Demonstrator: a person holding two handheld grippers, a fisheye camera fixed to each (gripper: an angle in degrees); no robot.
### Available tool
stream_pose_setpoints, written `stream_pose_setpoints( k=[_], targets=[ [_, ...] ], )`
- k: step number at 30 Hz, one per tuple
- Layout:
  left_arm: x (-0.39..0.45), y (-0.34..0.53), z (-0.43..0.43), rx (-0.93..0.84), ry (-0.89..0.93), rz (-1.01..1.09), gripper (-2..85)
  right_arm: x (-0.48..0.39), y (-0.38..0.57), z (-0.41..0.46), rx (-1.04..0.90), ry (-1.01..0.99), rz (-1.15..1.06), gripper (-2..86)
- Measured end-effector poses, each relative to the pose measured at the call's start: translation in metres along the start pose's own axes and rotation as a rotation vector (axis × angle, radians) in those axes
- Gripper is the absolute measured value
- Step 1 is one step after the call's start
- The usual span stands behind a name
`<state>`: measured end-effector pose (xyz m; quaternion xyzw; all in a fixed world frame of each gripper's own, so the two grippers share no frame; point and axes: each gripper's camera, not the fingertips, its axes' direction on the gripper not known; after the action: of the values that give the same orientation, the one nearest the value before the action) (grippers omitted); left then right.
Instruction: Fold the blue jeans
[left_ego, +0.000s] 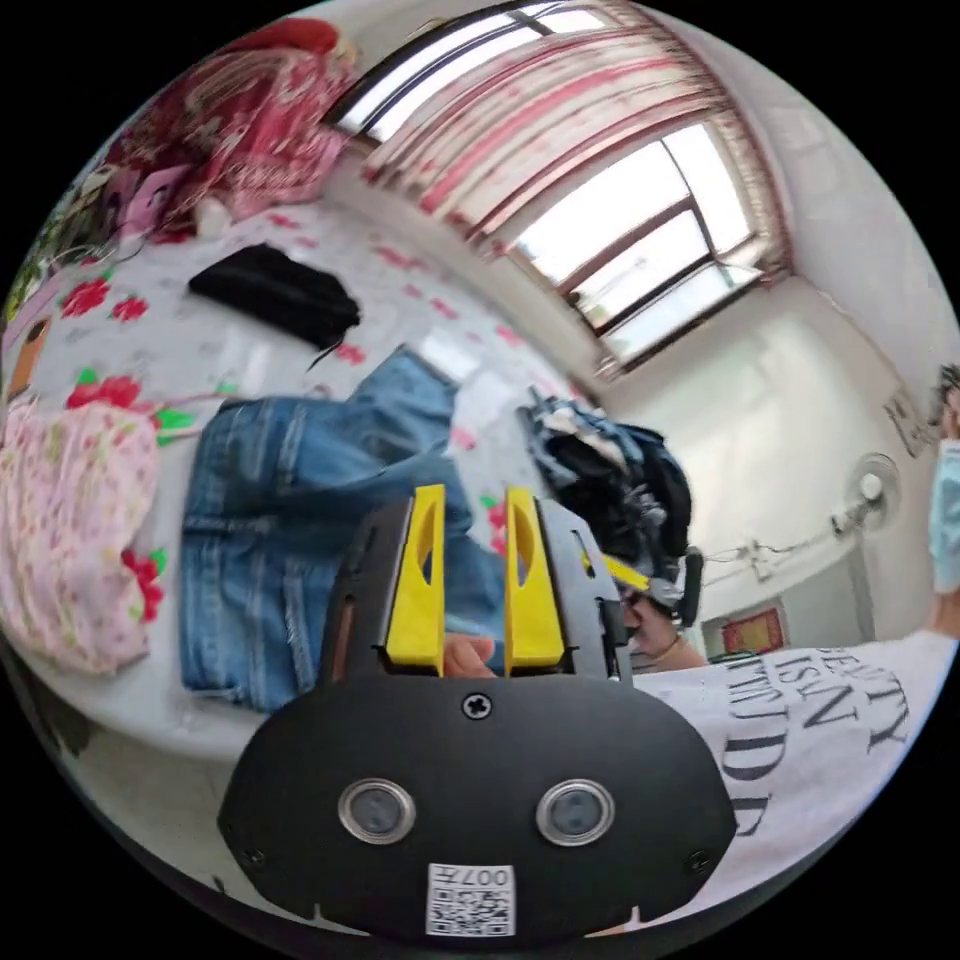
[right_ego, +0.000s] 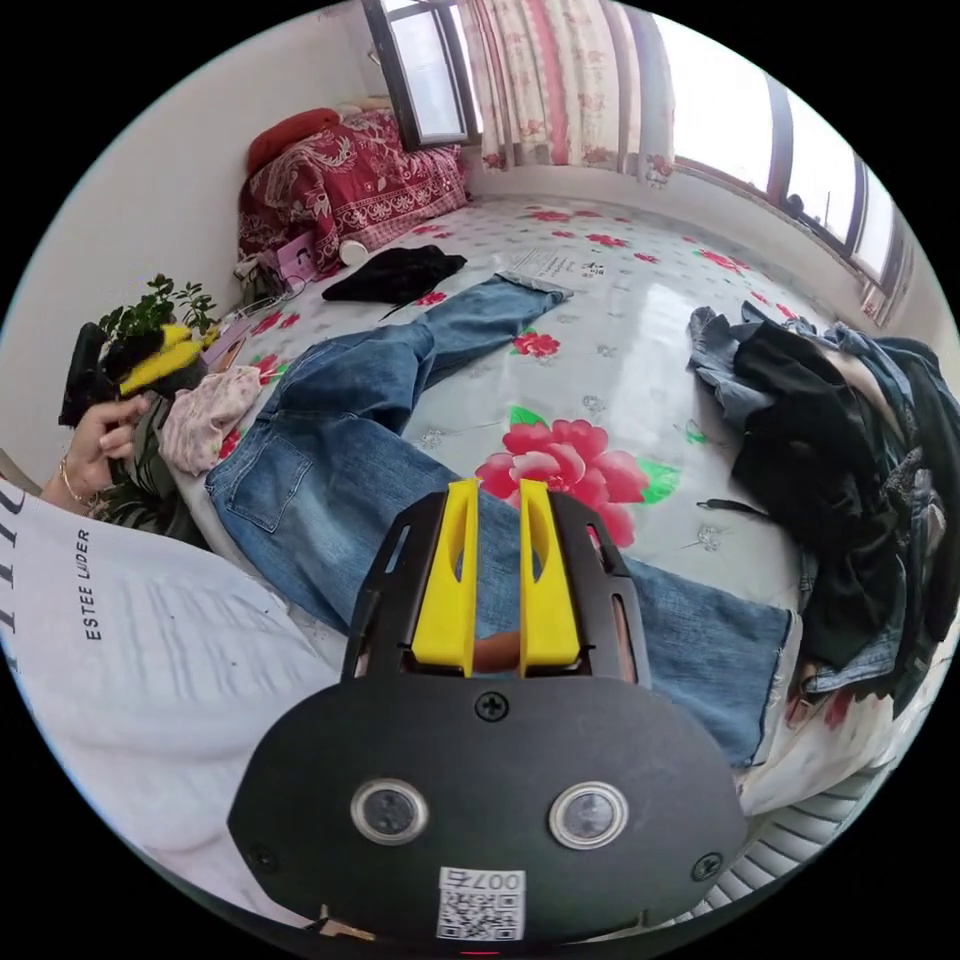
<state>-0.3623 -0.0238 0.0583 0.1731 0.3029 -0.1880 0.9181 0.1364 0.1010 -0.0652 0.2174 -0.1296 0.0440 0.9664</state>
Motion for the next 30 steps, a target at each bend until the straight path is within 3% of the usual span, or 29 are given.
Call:
stream_pose_setpoints(
  k=[1,3,5,7,10,12,16,18,24,30],
  targets=[
    [-0.002,-0.005,0.023,-0.115,-0.102,-0.028,-0.1,-0.002,-0.004,0.005,-0.012,-0.010,-0.008,5.7],
    [0.002,-0.008,0.047,-0.211,-0.086,-0.033,-0.6,-0.014,-0.021,0.022,-0.062,-0.041,-0.043,6.0],
    [0.004,-0.010,0.056,-0.209,0.001,-0.076,-0.8,-0.024,-0.031,0.031,-0.085,-0.055,-0.071,6.2],
    [0.014,-0.015,0.054,-0.138,0.239,-0.005,-0.9,-0.033,-0.040,0.035,-0.096,-0.068,-0.101,6.3],
    [0.021,-0.025,0.050,-0.078,0.340,0.016,-1.0,-0.041,-0.062,0.037,-0.094,-0.083,-0.139,6.6],
    [0.032,-0.033,0.044,-0.063,0.186,0.024,-1.0,-0.041,-0.087,0.036,-0.082,-0.105,-0.147,6.8],
    [0.061,-0.055,0.055,-0.161,-0.383,0.000,-1.0,-0.032,-0.139,0.040,-0.053,-0.117,-0.143,7.1],
    [0.069,-0.061,0.075,-0.241,-0.523,0.020,-1.0,-0.020,-0.180,0.051,-0.039,-0.123,-0.114,7.4],
    [0.070,-0.065,0.133,-0.419,-0.410,0.021,-1.0,0.025,-0.285,0.114,-0.098,-0.144,0.049,8.7],
    [0.092,-0.069,0.132,-0.458,-0.413,0.036,-1.0,0.054,-0.347,0.200,-0.221,-0.030,0.120,8.7]
  ],
)
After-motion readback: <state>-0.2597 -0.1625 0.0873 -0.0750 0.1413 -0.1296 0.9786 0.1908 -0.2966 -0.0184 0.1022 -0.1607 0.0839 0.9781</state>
